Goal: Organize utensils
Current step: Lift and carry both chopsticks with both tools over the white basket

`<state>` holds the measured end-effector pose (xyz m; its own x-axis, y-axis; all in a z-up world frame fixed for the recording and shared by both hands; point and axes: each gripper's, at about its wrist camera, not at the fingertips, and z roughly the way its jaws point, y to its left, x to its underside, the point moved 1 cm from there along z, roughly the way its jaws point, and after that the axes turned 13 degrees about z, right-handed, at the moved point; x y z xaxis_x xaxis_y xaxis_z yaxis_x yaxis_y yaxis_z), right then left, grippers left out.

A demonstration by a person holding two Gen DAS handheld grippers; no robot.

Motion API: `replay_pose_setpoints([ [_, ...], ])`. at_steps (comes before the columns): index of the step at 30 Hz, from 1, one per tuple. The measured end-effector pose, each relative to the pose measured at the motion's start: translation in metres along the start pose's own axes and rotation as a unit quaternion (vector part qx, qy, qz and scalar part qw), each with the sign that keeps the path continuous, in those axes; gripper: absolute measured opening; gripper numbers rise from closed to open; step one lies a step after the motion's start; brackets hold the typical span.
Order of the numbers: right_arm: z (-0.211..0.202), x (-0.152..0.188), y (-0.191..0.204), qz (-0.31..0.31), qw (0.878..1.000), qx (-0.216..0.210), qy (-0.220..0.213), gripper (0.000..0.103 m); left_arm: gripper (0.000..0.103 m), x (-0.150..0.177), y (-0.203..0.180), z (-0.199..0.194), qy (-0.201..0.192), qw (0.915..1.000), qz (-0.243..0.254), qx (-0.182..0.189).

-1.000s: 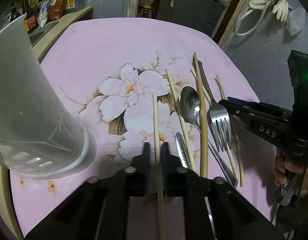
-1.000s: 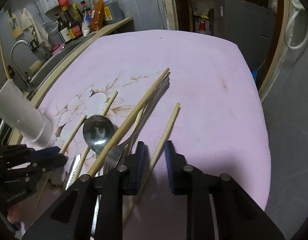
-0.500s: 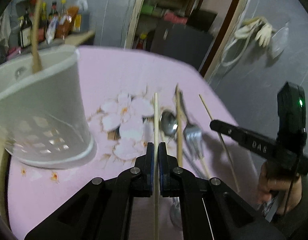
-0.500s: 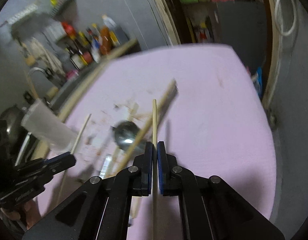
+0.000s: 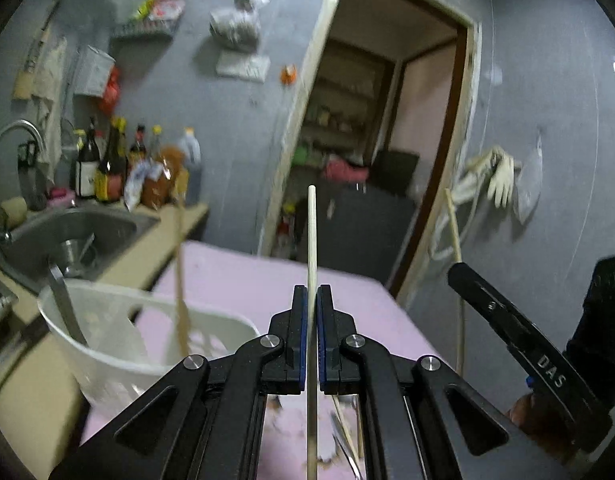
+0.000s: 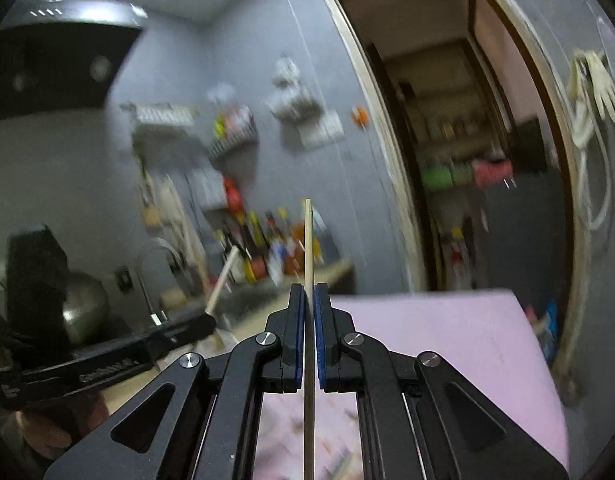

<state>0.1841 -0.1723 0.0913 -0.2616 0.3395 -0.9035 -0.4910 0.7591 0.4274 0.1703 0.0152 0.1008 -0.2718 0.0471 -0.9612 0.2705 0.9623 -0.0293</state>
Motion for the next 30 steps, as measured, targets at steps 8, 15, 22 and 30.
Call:
replay_pose_setpoints([
  [8,0.044,-0.019,0.051,0.023,0.993,-0.096,-0.060,0.003,0.002,-0.041,0.085,-0.022,-0.061,0.9976,-0.034,-0.005],
  [15,0.072,-0.011,0.074,0.016,0.988,-0.119,-0.098,0.003,0.002,-0.044,0.150,-0.029,-0.111,0.9899,-0.069,-0.054],
  [22,0.099,0.012,0.075,0.006,0.990,-0.100,-0.103,0.003,0.002,-0.023,0.182,-0.016,-0.142,0.9810,-0.076,-0.108],
  [30,0.120,0.039,0.060,0.009,0.995,-0.076,-0.071,0.003,0.002,0.011,0.177,-0.004,-0.129,0.9791,-0.079,-0.136],
])
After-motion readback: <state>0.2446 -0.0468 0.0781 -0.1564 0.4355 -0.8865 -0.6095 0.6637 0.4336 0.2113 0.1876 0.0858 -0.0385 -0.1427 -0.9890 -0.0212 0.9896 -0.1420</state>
